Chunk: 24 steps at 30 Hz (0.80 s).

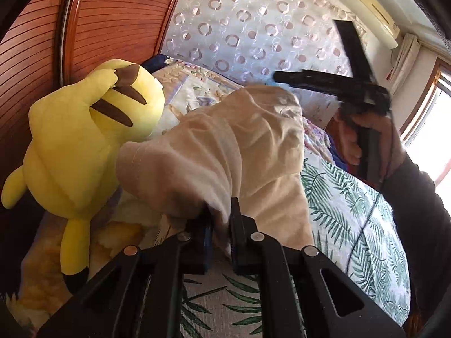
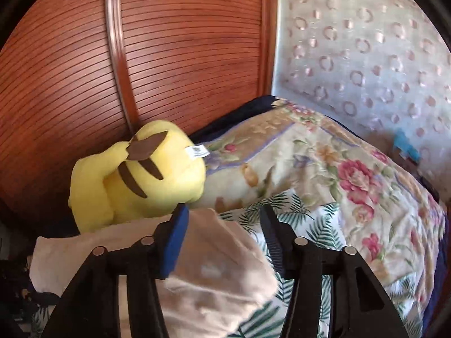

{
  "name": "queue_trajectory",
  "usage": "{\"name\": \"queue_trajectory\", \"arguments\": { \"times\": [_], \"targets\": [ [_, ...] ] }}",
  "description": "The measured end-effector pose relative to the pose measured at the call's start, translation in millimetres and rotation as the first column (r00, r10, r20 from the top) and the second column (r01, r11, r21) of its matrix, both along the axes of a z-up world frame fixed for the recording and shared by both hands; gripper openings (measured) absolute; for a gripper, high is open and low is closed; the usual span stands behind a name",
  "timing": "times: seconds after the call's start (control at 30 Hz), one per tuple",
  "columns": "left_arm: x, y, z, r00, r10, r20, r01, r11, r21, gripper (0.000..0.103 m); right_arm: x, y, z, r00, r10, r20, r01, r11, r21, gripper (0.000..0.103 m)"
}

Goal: Fold small clothes
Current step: 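Carry the folded shirt with both grippers beside the yellow plush toy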

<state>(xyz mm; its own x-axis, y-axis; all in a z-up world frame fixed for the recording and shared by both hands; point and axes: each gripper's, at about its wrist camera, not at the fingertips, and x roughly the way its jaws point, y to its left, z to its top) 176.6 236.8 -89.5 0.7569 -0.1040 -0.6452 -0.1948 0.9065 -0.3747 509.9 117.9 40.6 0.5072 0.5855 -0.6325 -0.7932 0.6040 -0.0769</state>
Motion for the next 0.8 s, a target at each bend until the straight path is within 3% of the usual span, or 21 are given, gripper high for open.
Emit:
{"name": "queue_trajectory", "arguments": {
  "times": [0.13, 0.27, 0.47, 0.5, 0.53, 0.57, 0.7, 0.8],
  "targets": [
    [0.0, -2.5, -2.2, 1.0, 0.005, -0.013, -0.004, 1.0, 0.023, 0.011, -2.2, -22.7, -11.4, 0.996, -0.046, -0.082, 0.048, 0.999, 0.024, 0.078],
    [-0.4, -3.4, -4.8, 1.0, 0.01, -0.023, -0.009, 0.999, 0.034, 0.011, -6.4, -29.0, -28.6, 0.974, -0.1, -0.202, 0.103, 0.995, 0.004, 0.078],
    [-0.6, -6.2, -6.3, 0.999, 0.015, -0.042, -0.012, 0.998, 0.06, 0.011, 15.5, -9.7, -39.4, 0.935, -0.08, -0.347, 0.103, 0.994, 0.047, 0.078],
    [-0.5, -6.2, -6.8, 0.999, 0.016, -0.046, -0.013, 0.998, 0.064, 0.011, 21.0, -1.8, -40.4, 0.93, -0.074, -0.36, 0.103, 0.993, 0.062, 0.071],
    [-0.7, -5.8, -8.0, 0.999, 0.018, -0.049, -0.014, 0.998, 0.069, 0.011, 24.7, -6.0, -36.9, 0.928, -0.067, -0.365, 0.104, 0.991, 0.084, 0.035],
    [-0.8, -5.5, -9.1, 0.998, 0.019, -0.052, -0.016, 0.997, 0.069, 0.011, 30.6, 0.3, -35.7, 0.931, -0.064, -0.361, 0.106, 0.99, 0.098, 0.023],
    [-1.1, -6.5, -10.8, 0.998, 0.025, -0.059, -0.02, 0.997, 0.073, 0.011, 42.9, 3.4, -39.7, 0.958, -0.079, -0.274, 0.124, 0.981, 0.152, 0.016],
    [-1.3, -9.0, -10.0, 0.998, 0.027, -0.059, -0.022, 0.996, 0.083, 0.011, 43.4, 15.8, -56.2, 0.966, -0.111, -0.234, 0.135, 0.987, 0.088, 0.021]
  ]
}}
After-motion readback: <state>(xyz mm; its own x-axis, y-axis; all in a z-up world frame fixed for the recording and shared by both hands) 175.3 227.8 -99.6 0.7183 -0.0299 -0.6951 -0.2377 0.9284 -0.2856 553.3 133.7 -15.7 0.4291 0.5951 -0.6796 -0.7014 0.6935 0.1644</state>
